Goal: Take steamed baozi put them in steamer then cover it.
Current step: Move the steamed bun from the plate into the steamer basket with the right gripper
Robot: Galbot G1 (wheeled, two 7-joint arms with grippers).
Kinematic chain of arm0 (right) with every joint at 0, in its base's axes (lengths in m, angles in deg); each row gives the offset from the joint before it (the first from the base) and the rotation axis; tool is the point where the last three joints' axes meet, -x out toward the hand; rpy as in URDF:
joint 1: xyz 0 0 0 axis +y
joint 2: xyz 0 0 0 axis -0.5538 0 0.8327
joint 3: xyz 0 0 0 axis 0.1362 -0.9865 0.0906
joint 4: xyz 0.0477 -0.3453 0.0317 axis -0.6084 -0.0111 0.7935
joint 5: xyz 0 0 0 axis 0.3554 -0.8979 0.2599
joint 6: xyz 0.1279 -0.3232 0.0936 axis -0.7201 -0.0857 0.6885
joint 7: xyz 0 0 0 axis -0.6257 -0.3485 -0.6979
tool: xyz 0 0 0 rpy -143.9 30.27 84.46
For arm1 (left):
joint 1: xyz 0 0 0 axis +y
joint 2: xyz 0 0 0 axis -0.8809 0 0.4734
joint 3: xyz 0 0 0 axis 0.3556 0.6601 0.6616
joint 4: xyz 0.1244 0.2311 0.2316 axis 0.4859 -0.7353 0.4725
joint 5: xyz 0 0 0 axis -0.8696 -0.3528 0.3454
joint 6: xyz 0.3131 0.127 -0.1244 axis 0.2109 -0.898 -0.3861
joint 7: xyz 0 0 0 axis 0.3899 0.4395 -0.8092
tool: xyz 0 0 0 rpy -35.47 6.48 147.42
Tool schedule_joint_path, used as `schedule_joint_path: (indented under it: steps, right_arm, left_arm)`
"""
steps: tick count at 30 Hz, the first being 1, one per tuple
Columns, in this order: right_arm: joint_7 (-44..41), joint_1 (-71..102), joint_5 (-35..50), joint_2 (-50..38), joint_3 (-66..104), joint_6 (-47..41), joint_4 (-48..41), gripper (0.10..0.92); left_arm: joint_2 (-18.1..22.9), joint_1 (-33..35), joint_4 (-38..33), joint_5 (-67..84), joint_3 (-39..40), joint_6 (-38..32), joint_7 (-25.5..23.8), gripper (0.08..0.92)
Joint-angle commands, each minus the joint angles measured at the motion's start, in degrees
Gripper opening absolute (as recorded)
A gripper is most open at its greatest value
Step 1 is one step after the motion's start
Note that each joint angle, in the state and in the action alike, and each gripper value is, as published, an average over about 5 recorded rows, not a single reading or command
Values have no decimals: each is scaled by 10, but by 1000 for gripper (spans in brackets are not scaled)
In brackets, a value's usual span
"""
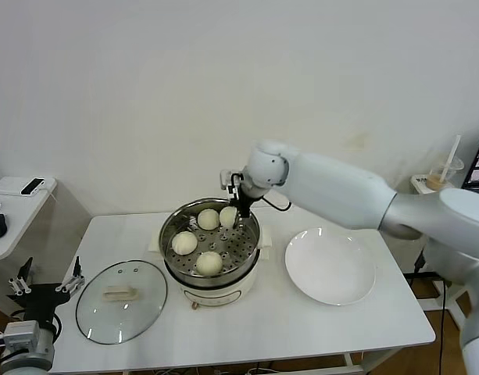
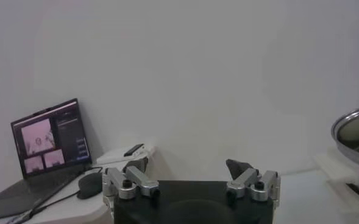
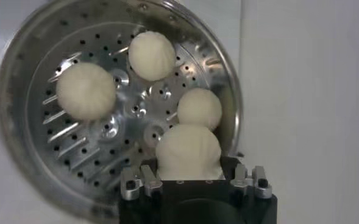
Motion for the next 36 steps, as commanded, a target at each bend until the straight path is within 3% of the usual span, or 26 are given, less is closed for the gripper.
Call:
schedule_joint_path:
  steps: [1,27,36]
  right_arm:
    - [26,43,7,33,-12,-45,-24,645]
    - [30,25,34,-1,1,-70,36,645]
    - [146,27,83,-53,47,-82,101,815]
  left_arm:
    - [0,-1,4,-2,1,-1,0,823]
    - [4,0,1,-1,1,-1,0,823]
    - [6,-2,2,3,1,-2,-1,823]
